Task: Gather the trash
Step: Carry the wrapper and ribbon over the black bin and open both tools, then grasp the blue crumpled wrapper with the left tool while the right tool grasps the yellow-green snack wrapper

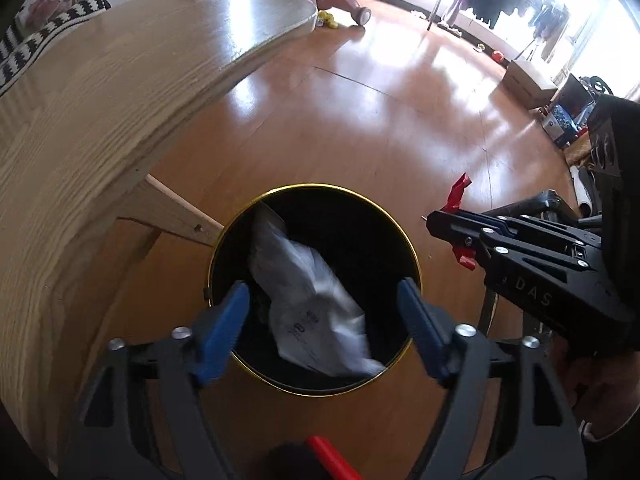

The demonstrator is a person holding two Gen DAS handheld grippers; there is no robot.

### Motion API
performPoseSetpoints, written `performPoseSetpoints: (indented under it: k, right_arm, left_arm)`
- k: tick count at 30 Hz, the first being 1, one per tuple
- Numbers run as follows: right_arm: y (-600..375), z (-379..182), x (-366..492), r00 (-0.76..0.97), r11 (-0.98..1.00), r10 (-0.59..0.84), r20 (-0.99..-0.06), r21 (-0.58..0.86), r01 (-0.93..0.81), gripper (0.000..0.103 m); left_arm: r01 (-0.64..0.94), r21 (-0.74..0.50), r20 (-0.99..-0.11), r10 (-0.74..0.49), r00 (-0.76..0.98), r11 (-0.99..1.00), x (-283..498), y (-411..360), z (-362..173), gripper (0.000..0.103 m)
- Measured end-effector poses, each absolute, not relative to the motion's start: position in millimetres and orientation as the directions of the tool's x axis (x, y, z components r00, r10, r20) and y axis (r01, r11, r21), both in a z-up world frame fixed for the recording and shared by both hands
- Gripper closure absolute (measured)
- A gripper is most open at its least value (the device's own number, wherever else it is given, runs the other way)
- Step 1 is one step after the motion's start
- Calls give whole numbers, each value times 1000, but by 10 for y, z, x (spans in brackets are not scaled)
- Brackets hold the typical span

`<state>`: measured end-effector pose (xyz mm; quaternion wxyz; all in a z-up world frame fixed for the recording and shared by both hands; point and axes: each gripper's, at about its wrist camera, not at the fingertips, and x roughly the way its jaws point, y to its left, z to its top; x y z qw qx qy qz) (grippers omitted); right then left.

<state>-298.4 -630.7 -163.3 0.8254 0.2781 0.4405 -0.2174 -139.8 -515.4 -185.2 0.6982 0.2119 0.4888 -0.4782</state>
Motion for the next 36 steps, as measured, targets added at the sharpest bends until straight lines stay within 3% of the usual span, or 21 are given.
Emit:
performPoseSetpoints:
  k: [20, 23, 25, 30, 36]
  right_arm:
    - [-6190, -1683, -2591, 513, 766, -39, -858, 304, 567, 90]
    - [-6161, -1645, -2547, 504, 773, -45, -863, 289, 564, 77]
    - [-6131, -1601, -2526, 500, 777, -62, -864, 273, 568, 48]
    - [-6028, -1428, -2473, 506, 780, -80, -859, 262, 569, 47]
    - [-5615, -904, -2110, 567, 841, -85, -819, 246, 481, 37]
  left_arm:
    - [809, -217, -835, -534, 136, 546, -1140, -4643, -1497, 21]
    - [792, -236, -819, -554, 149, 562, -1047, -4480, -1328, 20]
    - [785, -240, -809, -565, 163, 571, -991, -4356, -1200, 18]
    - [739, -284, -768, -607, 206, 611, -790, -3938, -726, 15]
    - [685, -257, -740, -594, 314, 682, -516, -3150, -162, 10]
